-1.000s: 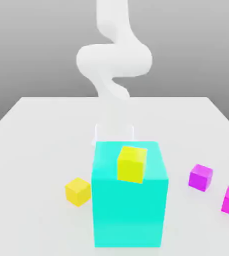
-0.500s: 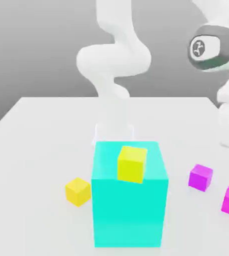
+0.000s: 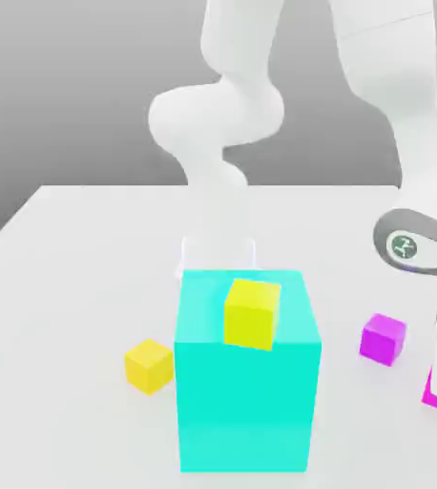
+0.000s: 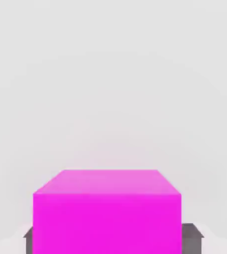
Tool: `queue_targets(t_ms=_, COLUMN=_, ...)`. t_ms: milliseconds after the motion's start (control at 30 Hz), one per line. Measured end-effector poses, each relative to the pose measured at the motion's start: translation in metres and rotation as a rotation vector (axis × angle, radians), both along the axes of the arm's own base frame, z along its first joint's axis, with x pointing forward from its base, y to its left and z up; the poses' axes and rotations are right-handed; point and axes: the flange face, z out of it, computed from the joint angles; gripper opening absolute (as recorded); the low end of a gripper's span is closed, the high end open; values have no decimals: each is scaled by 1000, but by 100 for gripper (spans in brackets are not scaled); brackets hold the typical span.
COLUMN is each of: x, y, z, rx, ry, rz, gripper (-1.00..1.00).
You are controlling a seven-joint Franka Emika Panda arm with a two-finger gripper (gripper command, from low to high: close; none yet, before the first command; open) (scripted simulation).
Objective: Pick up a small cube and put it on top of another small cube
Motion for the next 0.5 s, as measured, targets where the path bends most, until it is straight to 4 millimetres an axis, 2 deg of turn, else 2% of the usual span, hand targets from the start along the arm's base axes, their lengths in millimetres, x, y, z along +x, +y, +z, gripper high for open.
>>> queue_targets(t_ms=33, x=0, y=0, z=-6, rx=0, ry=0, rz=1, gripper=-100)
queue_targets(t_ms=67, x=0, y=0, z=-2, rx=0, ry=-1, rz=1, gripper=-100)
queue_targets(t_ms=233, x=-2, y=-1, z=52, rx=-2, ry=-1, rz=2, gripper=-100)
queue_targets(t_ms=500, x=-67, y=-34, z=99, rx=-18, ry=-11, rz=67, gripper=-100)
